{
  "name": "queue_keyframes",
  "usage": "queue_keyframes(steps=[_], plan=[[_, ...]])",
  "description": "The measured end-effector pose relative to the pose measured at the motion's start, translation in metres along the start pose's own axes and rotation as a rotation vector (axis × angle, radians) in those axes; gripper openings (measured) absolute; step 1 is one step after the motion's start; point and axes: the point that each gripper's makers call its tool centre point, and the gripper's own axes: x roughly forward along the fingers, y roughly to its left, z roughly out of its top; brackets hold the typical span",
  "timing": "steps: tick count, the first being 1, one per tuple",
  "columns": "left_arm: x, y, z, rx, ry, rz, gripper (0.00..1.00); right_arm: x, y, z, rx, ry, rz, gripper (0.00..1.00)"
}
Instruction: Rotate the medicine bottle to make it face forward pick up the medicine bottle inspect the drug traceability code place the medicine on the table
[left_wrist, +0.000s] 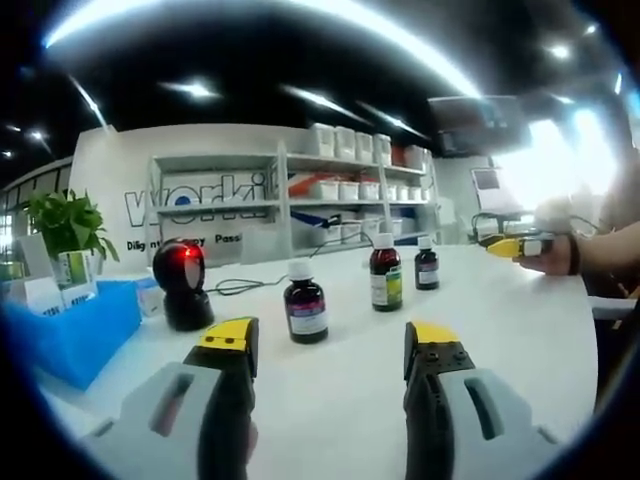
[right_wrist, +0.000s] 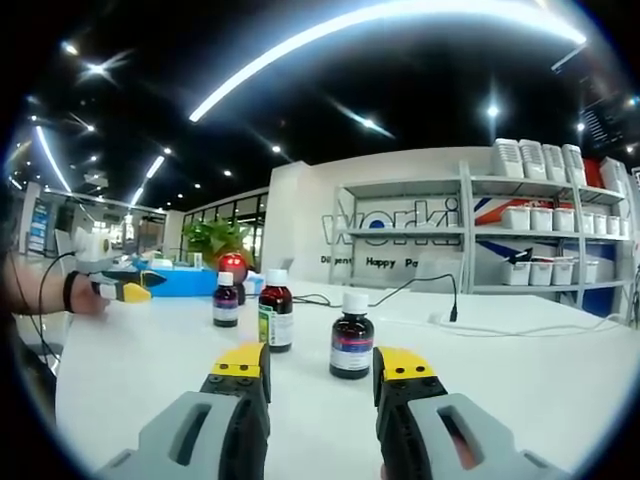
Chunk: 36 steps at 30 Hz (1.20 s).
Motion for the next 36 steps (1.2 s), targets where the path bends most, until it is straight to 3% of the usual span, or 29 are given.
queue_keyframes(steps=[10,17,36], plan=[[0.000,0.002,0.000,0.003,0.002,0.009,0.51,0.001,-0.001,0.004,0.048,-0.004,0.014,0.37],[0.001,-0.001,-0.002,0.009,0.010,-0.004,0.51,0.002,0.005,0.024,0.019,-0.023,0.008,0.37],[0.001,0.000,-0.003,0.007,0.011,-0.002,0.51,0.020,0.006,0.032,-0.003,0.015,0.054,0.38]])
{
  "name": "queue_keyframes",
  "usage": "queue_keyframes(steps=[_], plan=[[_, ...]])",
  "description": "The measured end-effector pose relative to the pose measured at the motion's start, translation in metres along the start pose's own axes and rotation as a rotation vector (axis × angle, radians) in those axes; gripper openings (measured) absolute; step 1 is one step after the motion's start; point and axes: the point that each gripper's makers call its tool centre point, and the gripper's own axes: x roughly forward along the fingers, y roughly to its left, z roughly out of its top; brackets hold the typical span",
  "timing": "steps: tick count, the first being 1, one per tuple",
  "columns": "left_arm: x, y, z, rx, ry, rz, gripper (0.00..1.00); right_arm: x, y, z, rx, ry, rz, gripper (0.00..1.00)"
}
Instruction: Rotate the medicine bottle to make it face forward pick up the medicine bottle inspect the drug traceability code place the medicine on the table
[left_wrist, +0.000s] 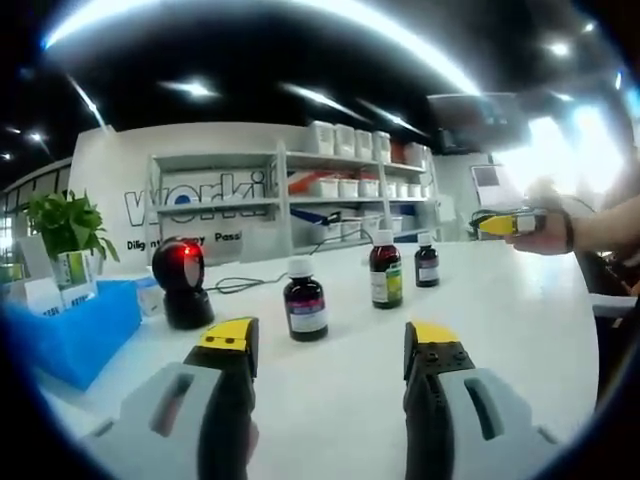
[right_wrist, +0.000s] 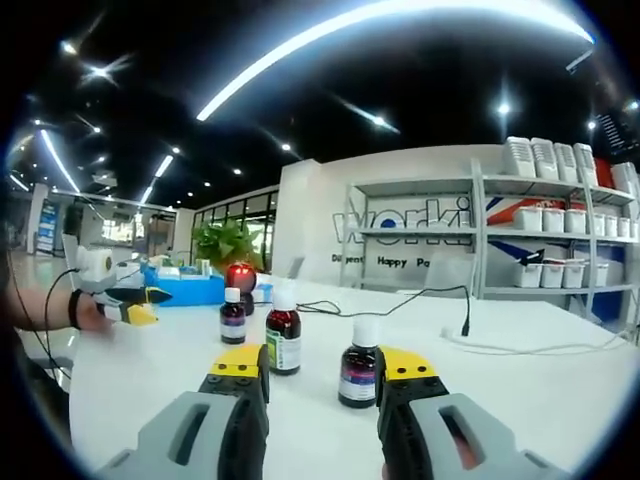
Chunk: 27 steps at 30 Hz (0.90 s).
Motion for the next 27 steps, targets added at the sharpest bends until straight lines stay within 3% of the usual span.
queue_keyframes(steps=[12,27], plan=[[0.000,0.001,0.000,-0.001,-0.001,-0.001,0.51,0.008,-0.005,0.005,-0.016,0.018,-0.004,0.38],[0.000,-0.001,0.001,0.001,-0.001,-0.006,0.51,0.027,-0.031,0.007,-0.014,0.048,-0.018,0.37]])
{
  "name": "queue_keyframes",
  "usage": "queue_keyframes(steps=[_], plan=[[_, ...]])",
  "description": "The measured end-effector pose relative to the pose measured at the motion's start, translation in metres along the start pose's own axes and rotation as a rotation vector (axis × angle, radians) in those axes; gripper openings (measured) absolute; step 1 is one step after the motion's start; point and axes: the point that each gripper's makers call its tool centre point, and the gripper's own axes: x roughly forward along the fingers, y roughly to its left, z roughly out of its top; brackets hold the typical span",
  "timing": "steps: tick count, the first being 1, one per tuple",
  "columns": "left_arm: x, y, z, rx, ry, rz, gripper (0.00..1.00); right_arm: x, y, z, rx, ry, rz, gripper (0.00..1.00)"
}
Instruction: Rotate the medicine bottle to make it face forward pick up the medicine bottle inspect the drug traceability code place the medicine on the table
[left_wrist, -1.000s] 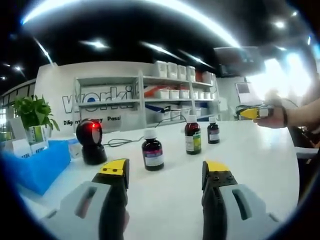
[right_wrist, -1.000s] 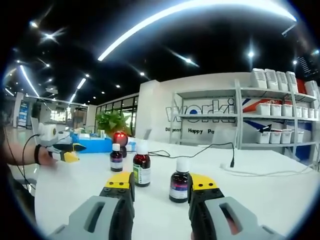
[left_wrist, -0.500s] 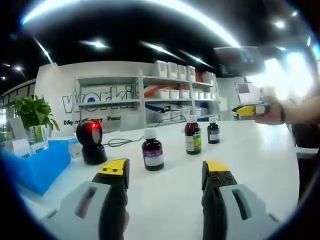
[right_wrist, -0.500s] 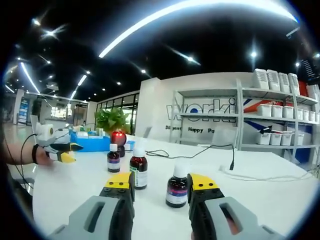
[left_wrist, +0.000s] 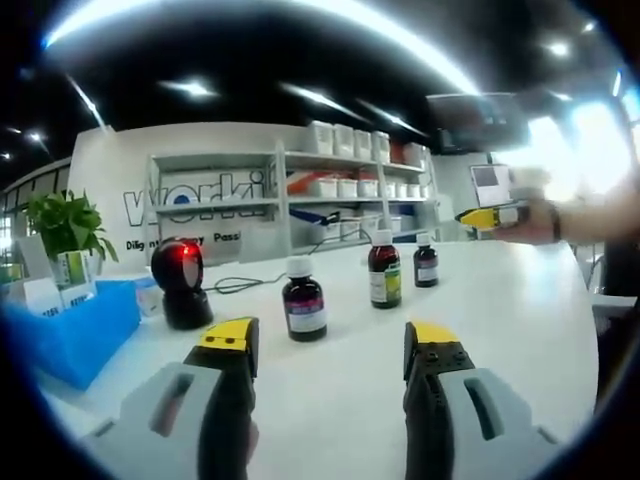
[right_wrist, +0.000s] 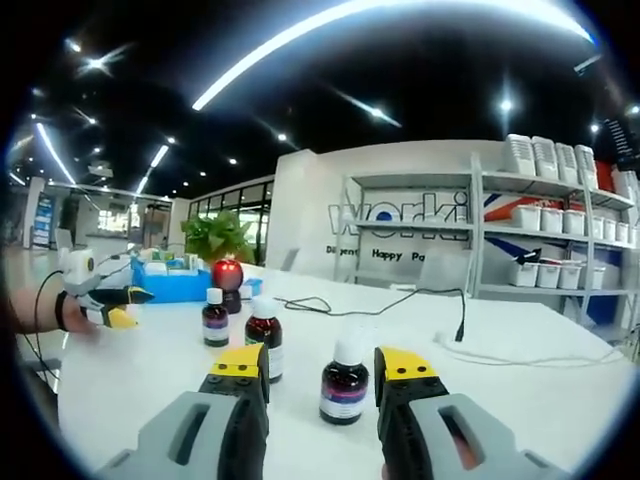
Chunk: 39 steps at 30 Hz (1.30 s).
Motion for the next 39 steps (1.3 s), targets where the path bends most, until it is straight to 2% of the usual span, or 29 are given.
queue_keyframes(steps=[4,12,16,22,26,29,36,39], plan=[[0.000,0.000,0.000,-0.003,-0.002,0.002,0.51,0.007,-0.005,-0.002,-0.014,0.018,0.012,0.38],[0.000,0.000,0.000,-0.002,0.003,-0.002,0.51,0.021,0.003,-0.001,-0.034,0.057,0.044,0.38],[0.000,0.001,-0.001,0.000,0.005,-0.001,0.51,0.031,-0.003,0.003,-0.046,0.070,0.067,0.38],[0.000,0.002,-0.002,-0.003,0.004,0.001,0.51,0.046,0.000,0.002,-0.065,0.095,0.086,0.37],[0.001,0.002,-0.002,-0.004,0.005,-0.001,0.50,0.055,-0.008,0.000,-0.054,0.082,0.110,0.36],[0.001,0.002,-0.003,-0.007,0.008,-0.004,0.50,0.058,-0.005,0.001,-0.063,0.057,0.159,0.35],[0.001,0.001,-0.004,-0.016,0.014,-0.006,0.50,0.068,-0.017,-0.004,0.033,0.034,0.240,0.29],[0.002,0.002,-0.005,-0.020,0.015,-0.006,0.50,0.071,-0.017,-0.011,0.028,0.035,0.263,0.30]])
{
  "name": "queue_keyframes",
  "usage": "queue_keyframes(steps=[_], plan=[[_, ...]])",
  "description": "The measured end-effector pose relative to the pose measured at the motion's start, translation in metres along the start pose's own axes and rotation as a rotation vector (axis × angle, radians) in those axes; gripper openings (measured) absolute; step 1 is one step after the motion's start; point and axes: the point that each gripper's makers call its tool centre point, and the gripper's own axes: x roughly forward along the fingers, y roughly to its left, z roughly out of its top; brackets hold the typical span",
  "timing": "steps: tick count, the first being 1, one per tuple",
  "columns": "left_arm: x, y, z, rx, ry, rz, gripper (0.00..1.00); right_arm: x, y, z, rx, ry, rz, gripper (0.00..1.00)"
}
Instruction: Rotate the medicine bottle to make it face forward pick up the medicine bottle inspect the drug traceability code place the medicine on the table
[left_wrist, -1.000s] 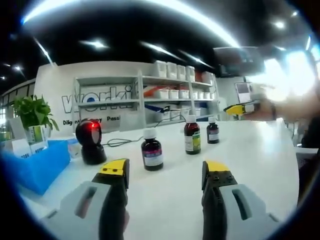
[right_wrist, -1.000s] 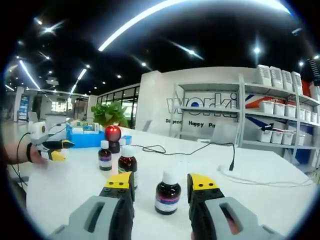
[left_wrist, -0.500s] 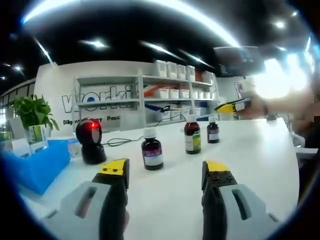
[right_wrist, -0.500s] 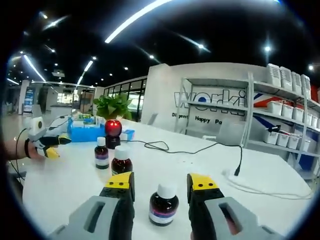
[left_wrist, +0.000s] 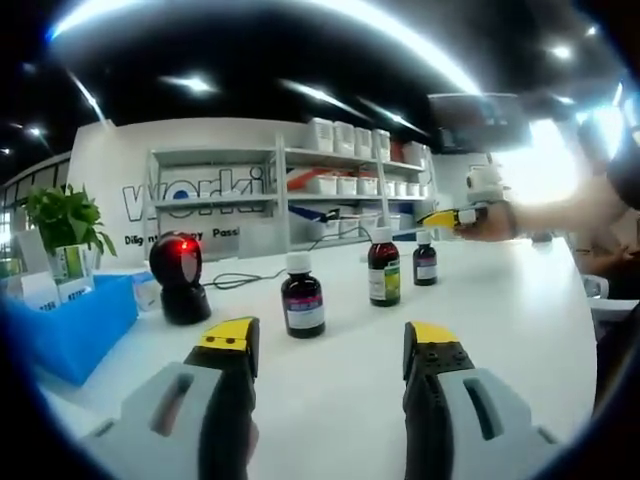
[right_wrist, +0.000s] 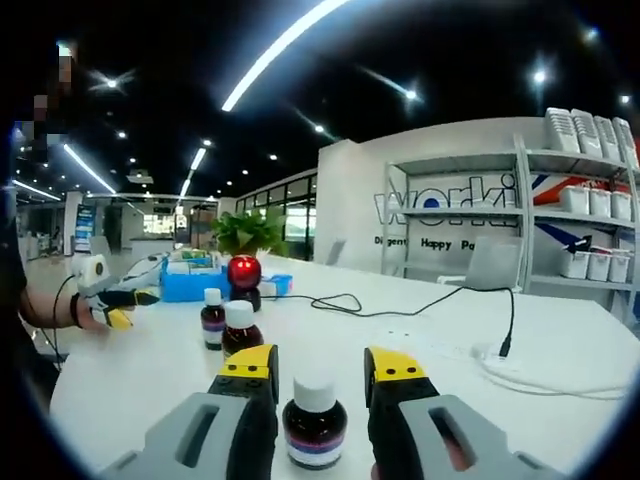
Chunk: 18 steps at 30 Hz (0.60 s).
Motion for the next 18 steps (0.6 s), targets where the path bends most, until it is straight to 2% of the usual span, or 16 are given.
queue_keyframes(steps=[6,9,12,18], plan=[[0.001,0.002,0.001,-0.023,-0.008,0.000,0.50,0.010,0.009,-0.016,-0.042,0.028,0.046,0.29],[0.001,0.000,0.002,-0.027,-0.011,-0.003,0.50,0.014,0.013,-0.020,-0.044,0.034,0.062,0.24],[0.000,-0.002,0.003,-0.025,-0.014,-0.003,0.50,0.014,0.014,-0.020,-0.055,0.036,0.057,0.17],[0.000,-0.003,0.003,-0.027,-0.012,-0.007,0.50,0.013,0.014,-0.020,-0.078,0.036,0.037,0.16]])
